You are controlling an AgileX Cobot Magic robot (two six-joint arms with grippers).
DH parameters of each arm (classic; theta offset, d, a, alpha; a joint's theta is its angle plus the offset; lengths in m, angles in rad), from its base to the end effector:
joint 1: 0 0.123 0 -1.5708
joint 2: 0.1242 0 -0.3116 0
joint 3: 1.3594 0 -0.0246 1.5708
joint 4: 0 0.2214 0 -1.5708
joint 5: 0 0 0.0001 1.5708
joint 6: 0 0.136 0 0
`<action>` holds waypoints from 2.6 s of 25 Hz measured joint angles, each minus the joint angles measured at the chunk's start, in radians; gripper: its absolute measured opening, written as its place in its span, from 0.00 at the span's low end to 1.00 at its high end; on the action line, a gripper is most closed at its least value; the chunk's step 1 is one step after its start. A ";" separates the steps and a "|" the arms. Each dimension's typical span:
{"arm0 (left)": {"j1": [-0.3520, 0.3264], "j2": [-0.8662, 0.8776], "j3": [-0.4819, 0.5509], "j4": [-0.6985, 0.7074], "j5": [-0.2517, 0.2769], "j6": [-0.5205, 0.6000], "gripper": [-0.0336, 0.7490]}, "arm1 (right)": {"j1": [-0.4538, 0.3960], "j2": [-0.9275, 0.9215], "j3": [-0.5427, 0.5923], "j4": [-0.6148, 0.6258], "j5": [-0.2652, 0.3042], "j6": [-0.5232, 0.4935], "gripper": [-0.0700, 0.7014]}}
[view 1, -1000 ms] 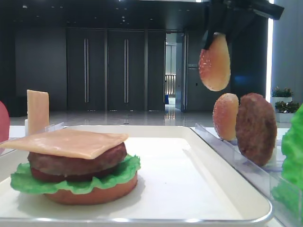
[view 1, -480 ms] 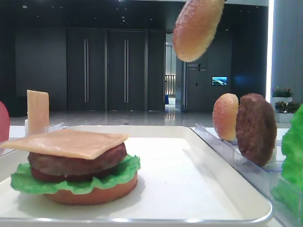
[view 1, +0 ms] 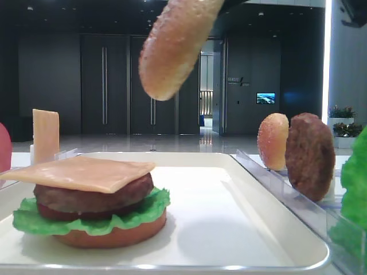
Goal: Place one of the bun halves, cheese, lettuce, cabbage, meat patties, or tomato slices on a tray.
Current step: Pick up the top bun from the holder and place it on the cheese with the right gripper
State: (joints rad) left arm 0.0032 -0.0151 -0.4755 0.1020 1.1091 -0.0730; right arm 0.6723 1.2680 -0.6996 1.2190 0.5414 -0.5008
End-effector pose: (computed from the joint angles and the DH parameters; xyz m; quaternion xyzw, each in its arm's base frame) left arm -0.0209 0.0123 0.2300 -0.0360 0.8661 0.0336 0.4975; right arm 0.1502 0.2037 0.2736 -0.1101 0.8746 0.4343 0.1854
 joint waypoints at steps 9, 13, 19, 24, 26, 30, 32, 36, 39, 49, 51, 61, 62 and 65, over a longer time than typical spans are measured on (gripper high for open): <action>0.000 0.000 0.000 0.000 0.000 0.000 0.28 | 0.025 0.094 0.004 0.360 -0.013 -0.330 0.33; 0.000 0.000 0.000 0.000 0.000 0.000 0.25 | 0.025 0.143 0.004 0.487 0.056 -0.460 0.33; 0.000 0.000 0.000 0.000 0.000 0.000 0.20 | 0.025 0.199 0.004 0.574 0.126 -0.563 0.33; 0.000 0.000 0.000 0.000 0.000 0.000 0.16 | 0.025 0.236 0.004 0.581 0.140 -0.573 0.33; 0.000 0.000 0.000 0.000 0.000 0.000 0.13 | 0.025 0.250 0.004 0.581 0.146 -0.586 0.33; 0.000 0.000 0.000 0.000 0.000 0.000 0.07 | 0.025 0.276 -0.001 0.581 0.161 -0.604 0.33; 0.000 0.000 0.000 0.000 0.000 0.001 0.05 | 0.025 0.289 -0.017 0.581 0.176 -0.614 0.33; 0.000 0.000 0.000 0.000 0.000 0.001 0.04 | 0.025 0.323 -0.050 0.583 0.228 -0.625 0.33; 0.000 0.000 0.000 0.000 0.000 0.001 0.04 | 0.025 0.353 -0.064 0.583 0.264 -0.640 0.33; 0.000 0.000 0.000 0.000 0.000 0.001 0.04 | 0.012 0.394 -0.074 0.582 0.270 -0.695 0.33; 0.000 0.000 0.000 0.000 0.000 0.001 0.04 | 0.003 0.394 -0.080 0.582 0.262 -0.698 0.33; 0.000 0.000 0.000 0.000 0.000 0.001 0.04 | -0.005 0.395 -0.096 0.582 0.243 -0.701 0.33; 0.000 0.000 0.000 0.000 0.000 0.001 0.04 | -0.005 0.395 -0.096 0.582 0.240 -0.701 0.33; 0.000 0.000 0.000 0.000 0.000 0.001 0.04 | -0.005 0.395 -0.096 0.583 0.227 -0.701 0.33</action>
State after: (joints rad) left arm 0.0032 -0.0151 -0.4755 0.1020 1.1091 -0.0722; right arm 0.6669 1.6629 -0.7954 1.8016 0.7688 -1.2021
